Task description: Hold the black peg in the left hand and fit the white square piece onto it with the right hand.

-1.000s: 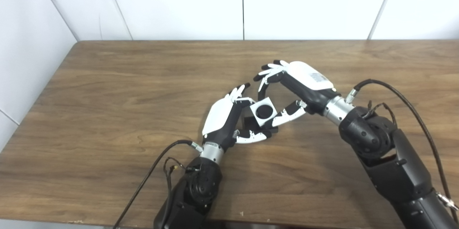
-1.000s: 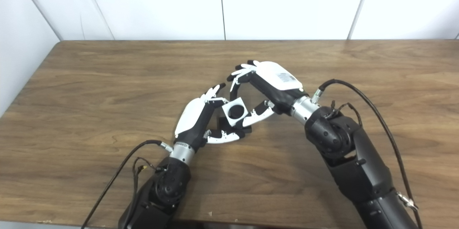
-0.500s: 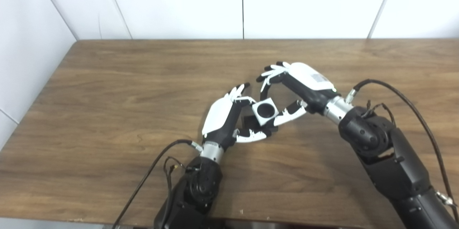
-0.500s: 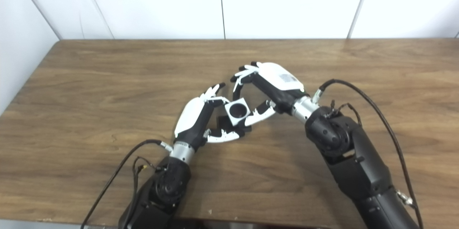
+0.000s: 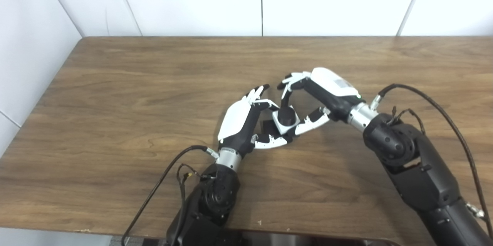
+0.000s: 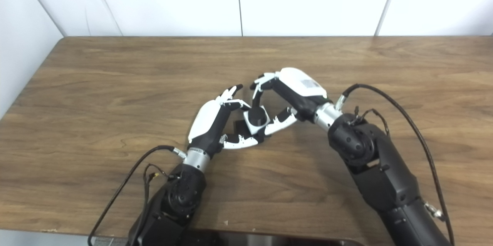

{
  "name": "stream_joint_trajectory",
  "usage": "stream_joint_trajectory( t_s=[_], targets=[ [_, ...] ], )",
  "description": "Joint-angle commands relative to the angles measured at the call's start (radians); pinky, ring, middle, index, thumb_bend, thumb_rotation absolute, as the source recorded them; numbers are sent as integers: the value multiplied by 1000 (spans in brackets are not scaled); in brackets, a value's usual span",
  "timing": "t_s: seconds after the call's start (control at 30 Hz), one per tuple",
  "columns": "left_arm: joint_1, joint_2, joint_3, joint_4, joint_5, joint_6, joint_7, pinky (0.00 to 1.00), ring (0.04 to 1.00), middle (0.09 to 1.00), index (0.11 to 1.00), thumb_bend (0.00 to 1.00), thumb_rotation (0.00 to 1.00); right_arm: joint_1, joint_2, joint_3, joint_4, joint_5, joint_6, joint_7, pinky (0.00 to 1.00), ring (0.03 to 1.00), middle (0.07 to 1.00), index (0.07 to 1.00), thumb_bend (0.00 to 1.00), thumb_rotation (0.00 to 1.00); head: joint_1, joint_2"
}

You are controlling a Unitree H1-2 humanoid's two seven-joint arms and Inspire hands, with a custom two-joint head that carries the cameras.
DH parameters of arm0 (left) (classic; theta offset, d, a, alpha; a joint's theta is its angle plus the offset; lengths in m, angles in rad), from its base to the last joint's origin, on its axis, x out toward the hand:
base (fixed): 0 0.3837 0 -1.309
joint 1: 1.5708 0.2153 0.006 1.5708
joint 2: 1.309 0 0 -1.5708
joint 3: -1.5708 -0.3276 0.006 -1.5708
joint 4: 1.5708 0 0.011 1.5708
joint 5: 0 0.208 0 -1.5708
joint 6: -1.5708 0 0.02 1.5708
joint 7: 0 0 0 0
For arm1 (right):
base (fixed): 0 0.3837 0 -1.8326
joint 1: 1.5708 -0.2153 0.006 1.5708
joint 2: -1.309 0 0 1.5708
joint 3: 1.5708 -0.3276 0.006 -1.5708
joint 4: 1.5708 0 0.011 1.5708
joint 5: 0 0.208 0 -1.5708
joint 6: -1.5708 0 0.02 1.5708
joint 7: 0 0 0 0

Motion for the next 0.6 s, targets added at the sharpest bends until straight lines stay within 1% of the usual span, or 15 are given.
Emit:
stream_joint_trajectory(
  t_s=[0.0,0.1,0.23,0.43,0.47,0.53,0.57],
  targets=[
    [17,14,-9,6,32,27,-16,1000,1000,979,489,516,88,-5,-2,-4,28,-16,-1,-30,922,889,786,482,517,140,3,2],
    [19,13,-7,4,32,31,-14,1000,1000,978,489,516,88,16,4,6,57,-25,16,-40,934,895,786,483,517,139,5,4],
    [23,13,-3,-2,27,32,-14,1000,1000,978,489,517,86,37,9,14,81,-22,16,-61,957,902,792,483,516,141,6,8],
    [25,13,0,-16,29,51,-20,1000,1000,978,489,517,87,50,5,27,93,-18,16,-78,956,904,797,483,515,143,3,12],
    [25,13,0,-17,28,54,-21,1000,1000,978,489,517,87,52,4,28,92,-16,22,-76,956,905,798,483,515,143,3,12],
    [24,14,1,-16,25,55,-21,1000,1000,978,489,517,86,53,-3,36,76,-26,57,-53,970,918,814,490,515,151,0,13],
    [24,14,1,-16,25,56,-20,1000,1000,978,489,517,86,52,-12,46,63,-44,84,-30,983,940,850,643,658,267,0,13]
  ],
)
